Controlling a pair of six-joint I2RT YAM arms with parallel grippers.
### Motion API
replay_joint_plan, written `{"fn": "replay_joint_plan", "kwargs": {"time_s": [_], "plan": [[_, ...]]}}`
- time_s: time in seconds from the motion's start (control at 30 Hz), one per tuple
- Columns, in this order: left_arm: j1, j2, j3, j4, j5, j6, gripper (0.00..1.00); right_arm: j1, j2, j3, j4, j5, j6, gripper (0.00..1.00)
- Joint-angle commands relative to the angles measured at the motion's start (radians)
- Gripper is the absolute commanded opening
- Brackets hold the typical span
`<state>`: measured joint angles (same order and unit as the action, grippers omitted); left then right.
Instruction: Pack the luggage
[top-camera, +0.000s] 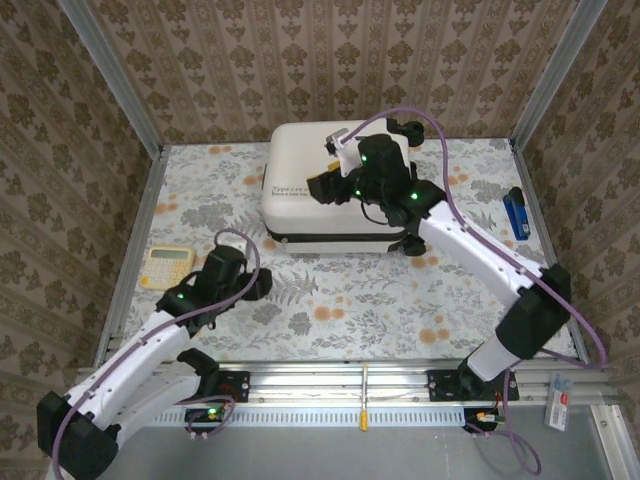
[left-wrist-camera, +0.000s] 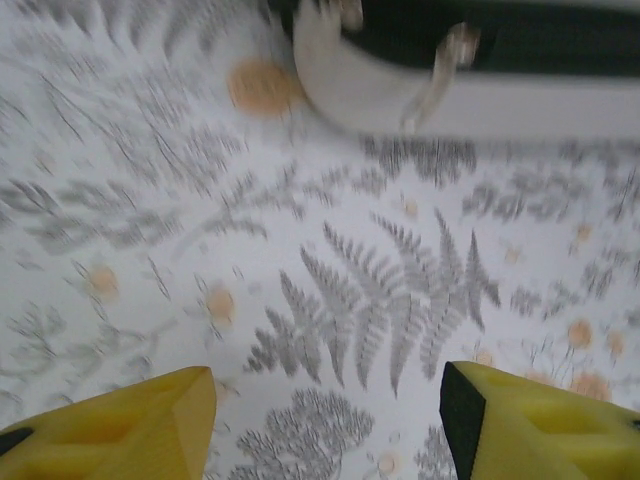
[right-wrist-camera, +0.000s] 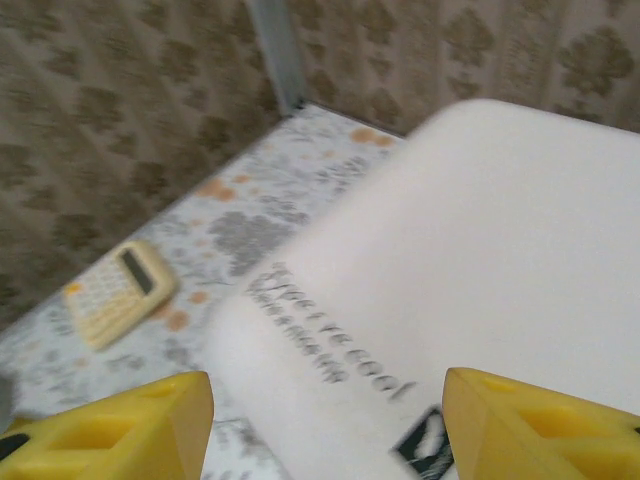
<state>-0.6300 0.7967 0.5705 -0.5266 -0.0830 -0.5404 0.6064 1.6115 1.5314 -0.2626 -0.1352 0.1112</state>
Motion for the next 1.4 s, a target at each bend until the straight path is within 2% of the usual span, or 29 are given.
{"fn": "replay_joint_plan", "kwargs": {"time_s": [0.0,0.23,0.33,0.47,0.6,0.87,1.13,1.37], "plan": [[-0.03,0.023,-0.046,0.135,0.045,-0.023,0.62,-0.021,0.112,0.067,-0.104,0.046,-0.029,0.63],[-0.048,0.107,-0.202,0.539,0.018,0.087,0.64,-0.051,0.277,0.152,-0.095,0.073,-0.047,0.62],[-0.029,0.173,-0.227,0.663,0.022,0.136,0.65,-0.06,0.342,0.19,-0.11,0.07,-0.047,0.61],[-0.027,0.264,-0.233,0.805,0.018,0.21,0.64,-0.065,0.378,0.192,-0.101,0.055,-0.036,0.6],[-0.028,0.311,-0.301,1.055,-0.004,0.273,0.63,-0.067,0.379,0.163,-0.079,0.041,-0.015,0.59],[-0.019,0.388,-0.285,1.134,-0.095,0.363,0.59,-0.067,0.371,0.097,-0.046,0.003,0.018,0.56],[0.05,0.513,-0.267,1.254,-0.013,0.373,0.53,-0.068,0.351,0.05,-0.037,0.003,0.022,0.55],[0.096,0.609,-0.241,1.356,0.1,0.37,0.49,-0.068,0.34,0.026,-0.039,0.004,0.021,0.54]]}}
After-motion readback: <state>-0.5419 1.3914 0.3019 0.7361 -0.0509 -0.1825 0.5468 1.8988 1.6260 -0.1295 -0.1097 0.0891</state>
